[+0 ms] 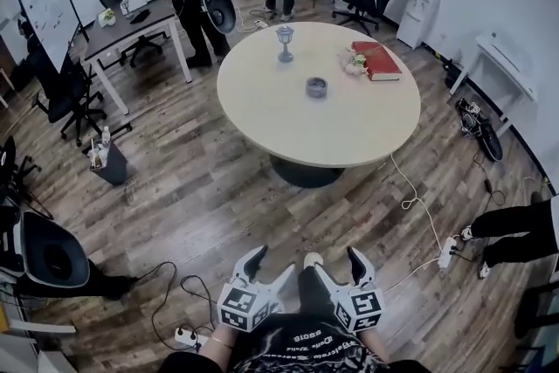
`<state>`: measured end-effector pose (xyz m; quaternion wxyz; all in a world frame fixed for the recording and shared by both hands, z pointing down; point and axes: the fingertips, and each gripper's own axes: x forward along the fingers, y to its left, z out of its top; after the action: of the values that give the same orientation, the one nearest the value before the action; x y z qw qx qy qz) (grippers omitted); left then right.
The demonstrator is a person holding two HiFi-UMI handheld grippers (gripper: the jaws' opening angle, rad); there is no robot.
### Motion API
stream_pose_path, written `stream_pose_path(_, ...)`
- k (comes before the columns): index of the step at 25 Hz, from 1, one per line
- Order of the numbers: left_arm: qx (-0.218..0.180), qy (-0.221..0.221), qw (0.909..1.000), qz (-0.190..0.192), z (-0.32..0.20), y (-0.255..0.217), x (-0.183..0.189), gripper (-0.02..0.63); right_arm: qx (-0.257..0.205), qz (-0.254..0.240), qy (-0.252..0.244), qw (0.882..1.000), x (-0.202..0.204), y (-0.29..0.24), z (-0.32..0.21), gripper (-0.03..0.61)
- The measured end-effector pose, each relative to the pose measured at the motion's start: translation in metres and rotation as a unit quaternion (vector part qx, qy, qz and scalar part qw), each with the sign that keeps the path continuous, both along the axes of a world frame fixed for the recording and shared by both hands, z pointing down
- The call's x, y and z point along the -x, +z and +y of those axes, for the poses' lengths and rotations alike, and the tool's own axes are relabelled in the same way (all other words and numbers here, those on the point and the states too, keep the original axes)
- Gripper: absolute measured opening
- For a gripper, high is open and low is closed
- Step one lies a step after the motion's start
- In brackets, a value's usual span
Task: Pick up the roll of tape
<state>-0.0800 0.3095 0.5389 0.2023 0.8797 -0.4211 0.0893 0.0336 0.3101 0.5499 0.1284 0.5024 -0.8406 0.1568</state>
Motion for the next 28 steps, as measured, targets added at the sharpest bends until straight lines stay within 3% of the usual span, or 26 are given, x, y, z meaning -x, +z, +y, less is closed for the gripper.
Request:
stream_pose_path(7, 0.006, -0.040, 0.9992, -0.005, -0.073, 0.003, -0.012, 0.325, 0.001, 0.008, -0.040, 0.999, -0.013, 0.002, -0.084, 0.365)
stream_pose_path(16, -0.006, -0.063, 0.9977, -0.024, -0.173, 0.004, -0.053, 0.325, -0.012, 0.010, -0.069, 0.998, -0.052, -0.001, -0.197, 0.359)
stream_pose_path(28, 0.008, -0.091, 0.9956, -0.021, -0.255, 0.012, -0.104, 0.325, 0.003, 0.010, -0.101, 0.995, -0.092, 0.008, -0.279, 0.348)
